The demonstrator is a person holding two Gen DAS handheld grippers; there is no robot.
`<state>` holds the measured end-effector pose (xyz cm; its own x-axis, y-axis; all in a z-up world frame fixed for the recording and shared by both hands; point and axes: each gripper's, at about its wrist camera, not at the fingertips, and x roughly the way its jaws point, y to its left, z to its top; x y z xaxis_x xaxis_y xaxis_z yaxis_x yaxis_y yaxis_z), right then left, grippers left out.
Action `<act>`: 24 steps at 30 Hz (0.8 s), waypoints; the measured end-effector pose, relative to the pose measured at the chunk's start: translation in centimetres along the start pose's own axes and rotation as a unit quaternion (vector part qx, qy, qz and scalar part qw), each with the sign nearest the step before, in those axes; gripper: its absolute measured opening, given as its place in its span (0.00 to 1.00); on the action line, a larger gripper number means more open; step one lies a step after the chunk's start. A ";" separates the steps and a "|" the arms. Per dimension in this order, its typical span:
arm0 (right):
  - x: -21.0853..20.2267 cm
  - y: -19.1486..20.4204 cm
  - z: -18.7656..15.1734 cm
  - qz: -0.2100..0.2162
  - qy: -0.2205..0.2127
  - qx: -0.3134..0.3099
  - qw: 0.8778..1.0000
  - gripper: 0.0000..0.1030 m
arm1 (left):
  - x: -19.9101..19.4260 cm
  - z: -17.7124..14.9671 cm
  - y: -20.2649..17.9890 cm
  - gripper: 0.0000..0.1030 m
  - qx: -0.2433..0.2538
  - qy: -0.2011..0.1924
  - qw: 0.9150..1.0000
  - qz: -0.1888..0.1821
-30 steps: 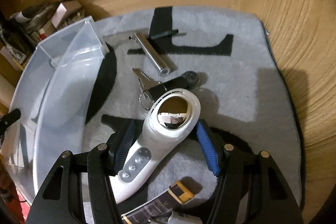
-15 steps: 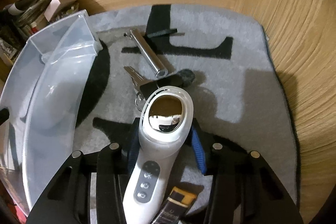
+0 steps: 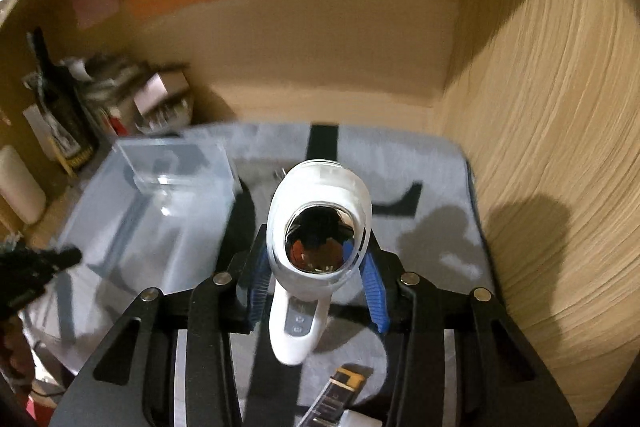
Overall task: Organize rigid objects
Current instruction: 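Grasp the white handheld device with the right tool, then carry the white device into the clear box and open the right tool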
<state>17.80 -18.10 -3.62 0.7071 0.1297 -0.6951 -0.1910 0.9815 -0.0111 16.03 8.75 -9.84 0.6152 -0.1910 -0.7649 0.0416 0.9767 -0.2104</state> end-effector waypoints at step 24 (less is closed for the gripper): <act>0.1 13.9 3.4 0.120 -0.025 -0.113 0.986 0.37 | -0.1 -0.1 0.2 0.12 -0.005 -0.006 1.000 -0.008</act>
<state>17.55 -3.98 -1.42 0.6547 0.3658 -0.6615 -0.4989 0.8666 -0.0145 15.86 8.91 -9.88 0.6244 -0.2062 -0.7534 0.0441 0.9723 -0.2296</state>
